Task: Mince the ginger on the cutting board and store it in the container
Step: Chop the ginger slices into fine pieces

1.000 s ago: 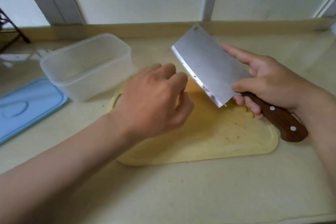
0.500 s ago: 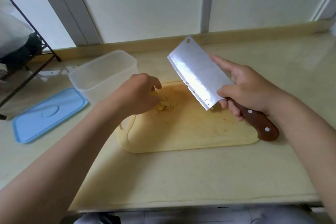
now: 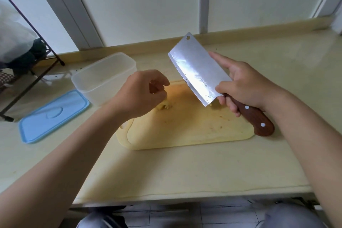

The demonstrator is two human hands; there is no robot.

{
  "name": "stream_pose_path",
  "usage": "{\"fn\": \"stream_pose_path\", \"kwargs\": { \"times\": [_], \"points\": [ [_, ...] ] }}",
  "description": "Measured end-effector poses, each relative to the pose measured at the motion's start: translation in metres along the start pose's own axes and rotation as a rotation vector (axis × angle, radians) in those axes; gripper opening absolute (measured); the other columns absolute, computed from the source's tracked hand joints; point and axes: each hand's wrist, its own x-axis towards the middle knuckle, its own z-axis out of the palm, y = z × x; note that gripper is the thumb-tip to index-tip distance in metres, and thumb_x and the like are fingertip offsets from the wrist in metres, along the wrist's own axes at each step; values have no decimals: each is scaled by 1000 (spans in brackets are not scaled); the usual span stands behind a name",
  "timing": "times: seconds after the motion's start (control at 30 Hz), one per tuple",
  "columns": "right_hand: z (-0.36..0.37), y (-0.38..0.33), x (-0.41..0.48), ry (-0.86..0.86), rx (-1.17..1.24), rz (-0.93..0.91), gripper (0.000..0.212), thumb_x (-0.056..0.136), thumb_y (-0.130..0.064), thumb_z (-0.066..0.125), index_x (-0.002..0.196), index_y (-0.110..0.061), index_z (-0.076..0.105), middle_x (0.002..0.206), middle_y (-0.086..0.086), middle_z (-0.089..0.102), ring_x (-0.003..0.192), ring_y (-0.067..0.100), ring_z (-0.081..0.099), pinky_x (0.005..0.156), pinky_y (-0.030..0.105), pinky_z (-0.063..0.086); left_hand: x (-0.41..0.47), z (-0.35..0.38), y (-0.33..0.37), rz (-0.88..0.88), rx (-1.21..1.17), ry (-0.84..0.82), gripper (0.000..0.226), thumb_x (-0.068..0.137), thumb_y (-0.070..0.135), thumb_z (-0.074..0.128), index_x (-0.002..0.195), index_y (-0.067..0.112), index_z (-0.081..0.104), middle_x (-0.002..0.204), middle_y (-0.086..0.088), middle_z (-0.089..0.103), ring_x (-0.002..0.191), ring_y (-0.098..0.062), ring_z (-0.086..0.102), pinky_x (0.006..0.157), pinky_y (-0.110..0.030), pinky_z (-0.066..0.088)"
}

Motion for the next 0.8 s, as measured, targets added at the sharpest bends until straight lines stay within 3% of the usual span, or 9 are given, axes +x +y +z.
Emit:
{"fn": "stream_pose_path", "kwargs": {
  "times": [0.13,0.23,0.3,0.4,0.53,0.57,0.67,0.8],
  "points": [
    [-2,1,-1,3,4,3,93,91,5,46,153,-62,31,69,20,63,42,29,50,48,38,51,-7,12,24,-200,-477,-124,18,82,-3,77,96,5,70,87,-17,68,75,-30,73,75,-37,62],
    [-4,0,-2,10,-6,7,92,91,5,47,152,-63,31,68,19,63,41,28,50,48,39,51,-7,25,31,-254,-641,-205,12,87,-6,70,96,1,68,90,-17,61,78,-28,72,79,-40,63],
    [-6,0,-2,15,-16,7,92,91,5,46,152,-63,31,66,18,62,41,27,50,47,39,52,-7,29,30,-180,-450,-206,12,91,3,67,101,8,71,88,-6,69,76,-19,73,78,-34,62],
    [-7,0,-2,26,-31,9,93,89,5,45,152,-62,31,64,16,62,45,29,52,47,38,52,-7,25,24,83,-26,-103,17,90,11,67,104,16,74,84,13,69,77,1,65,71,-12,52],
    [-8,-2,-5,13,-80,31,94,90,4,45,152,-65,28,55,8,61,48,31,55,45,37,53,-12,32,11,343,124,-135,18,84,10,73,101,16,76,94,4,70,74,8,56,69,-3,41],
    [-7,-3,-6,10,-91,39,94,90,3,45,152,-65,27,54,6,61,49,31,55,44,36,52,-13,35,8,371,154,-129,14,85,12,71,97,15,77,95,3,70,72,4,54,68,-5,41],
    [-4,-4,-7,2,-123,53,94,91,2,45,151,-67,26,55,5,61,46,28,55,44,34,51,-12,44,4,406,203,-143,18,83,18,60,84,6,74,85,-5,69,75,-14,58,69,-33,52],
    [-3,-5,-8,-12,-151,77,93,90,2,45,150,-68,28,57,8,62,45,25,55,45,36,53,-12,54,2,428,199,-79,19,85,18,59,82,5,72,82,-7,68,79,-28,62,68,-39,53]
  ]
}}
